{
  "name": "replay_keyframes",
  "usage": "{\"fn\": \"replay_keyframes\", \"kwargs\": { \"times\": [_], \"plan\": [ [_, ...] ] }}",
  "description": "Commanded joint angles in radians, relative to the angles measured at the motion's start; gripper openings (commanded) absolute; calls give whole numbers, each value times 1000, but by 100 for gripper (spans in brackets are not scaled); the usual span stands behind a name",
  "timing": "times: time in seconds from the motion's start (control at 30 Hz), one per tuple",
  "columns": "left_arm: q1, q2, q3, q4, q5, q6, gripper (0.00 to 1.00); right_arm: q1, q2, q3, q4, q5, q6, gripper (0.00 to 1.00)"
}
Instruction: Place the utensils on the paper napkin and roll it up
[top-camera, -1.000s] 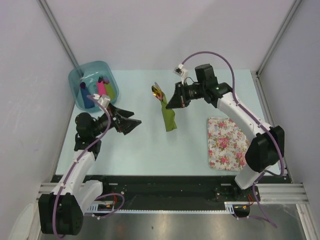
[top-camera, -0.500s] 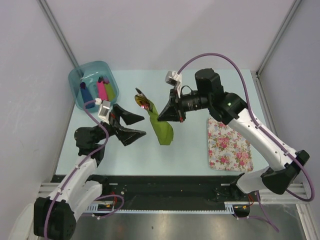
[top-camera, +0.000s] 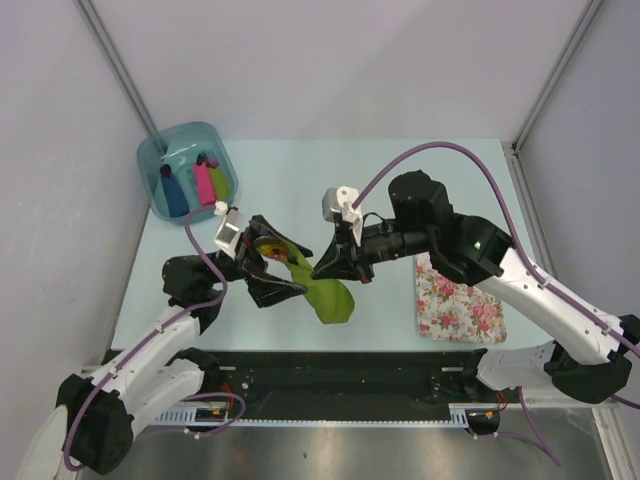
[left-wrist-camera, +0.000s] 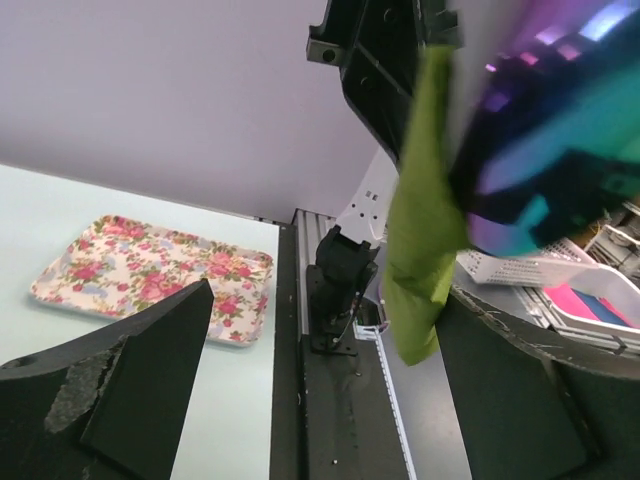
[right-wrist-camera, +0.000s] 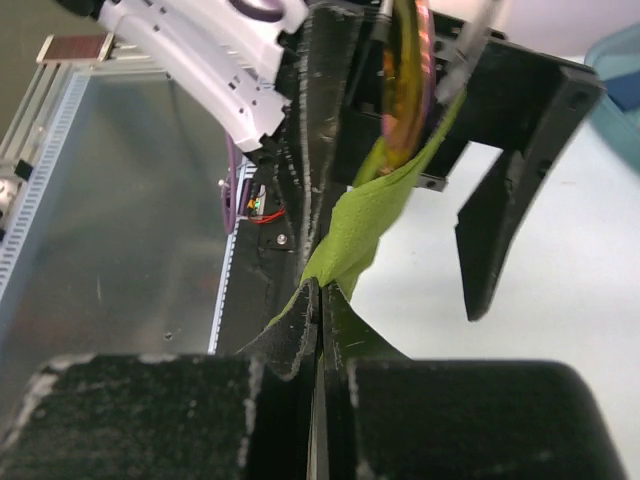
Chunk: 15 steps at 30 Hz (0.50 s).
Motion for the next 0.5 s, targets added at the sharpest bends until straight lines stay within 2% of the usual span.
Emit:
{"fn": "replay_keyframes", "kwargs": {
  "times": [0.0, 0.23, 0.33, 0.37, 0.47],
  "plan": [
    [-34, 13, 81, 67, -2, -6, 95, 28, -48, 7, 47, 52, -67, 0],
    [-78, 10, 144, 100, 4, -51, 82, 39, -46, 2, 64, 76, -59, 0],
    [-94, 21, 157, 100, 5, -52, 71, 37, -45, 0, 80, 92, -51, 0],
    [-97, 22, 158, 100, 5, -54, 63, 37, -46, 2, 93, 96, -42, 0],
    [-104, 26, 157, 100, -4, -52, 52, 31, -52, -3, 114, 109, -21, 0]
  ]
}}
